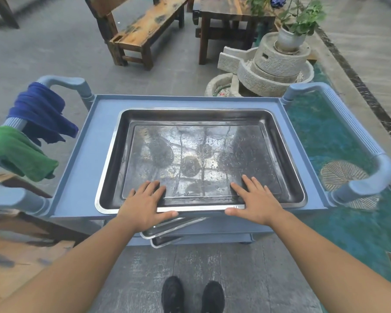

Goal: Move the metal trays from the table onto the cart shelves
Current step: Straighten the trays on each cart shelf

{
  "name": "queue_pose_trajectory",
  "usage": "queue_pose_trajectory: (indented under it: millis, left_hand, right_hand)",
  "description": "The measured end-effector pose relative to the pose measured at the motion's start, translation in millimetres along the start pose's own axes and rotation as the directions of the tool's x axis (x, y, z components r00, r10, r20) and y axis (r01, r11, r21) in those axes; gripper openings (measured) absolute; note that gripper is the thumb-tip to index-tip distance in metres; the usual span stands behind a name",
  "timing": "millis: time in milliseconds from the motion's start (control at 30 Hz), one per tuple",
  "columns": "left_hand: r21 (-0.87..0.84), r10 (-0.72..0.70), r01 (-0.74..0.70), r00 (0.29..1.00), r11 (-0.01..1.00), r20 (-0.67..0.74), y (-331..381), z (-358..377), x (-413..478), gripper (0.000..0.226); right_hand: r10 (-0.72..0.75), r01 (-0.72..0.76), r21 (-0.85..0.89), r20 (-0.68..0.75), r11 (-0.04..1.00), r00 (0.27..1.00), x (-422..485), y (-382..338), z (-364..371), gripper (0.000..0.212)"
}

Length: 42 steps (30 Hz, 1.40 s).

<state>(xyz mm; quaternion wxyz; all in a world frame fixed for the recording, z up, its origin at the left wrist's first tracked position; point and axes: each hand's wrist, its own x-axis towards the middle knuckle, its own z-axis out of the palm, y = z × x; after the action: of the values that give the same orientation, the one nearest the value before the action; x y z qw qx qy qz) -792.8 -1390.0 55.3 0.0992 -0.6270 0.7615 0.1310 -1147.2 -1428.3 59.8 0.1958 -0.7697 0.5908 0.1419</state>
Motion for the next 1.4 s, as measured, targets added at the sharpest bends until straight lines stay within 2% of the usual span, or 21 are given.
queue_pose_trajectory:
  millis: [633,1033,1400]
  left_hand:
    - [-0.022,-0.003,0.003,1.0,1.0,0.006,2,6,-14,0.114]
    - [-0.015,0.0,-0.001,0.996,1.0,-0.085,1,15,-13,0.111]
    - [-0.013,0.006,-0.007,0.998,1.0,-0.056,1,12,-11,0.113]
  right_hand:
    - [0.008,-0.007,0.02,-0.031,1.0,0.999,-12,-3,11,0.114]
    - [0.023,-0.024,-0.012,-0.058,1.0,0.998,-13,-4,13,0.112]
    - [0.019,-0.02,-0.015,-0.074,1.0,0.997,-12,-5,13,0.114]
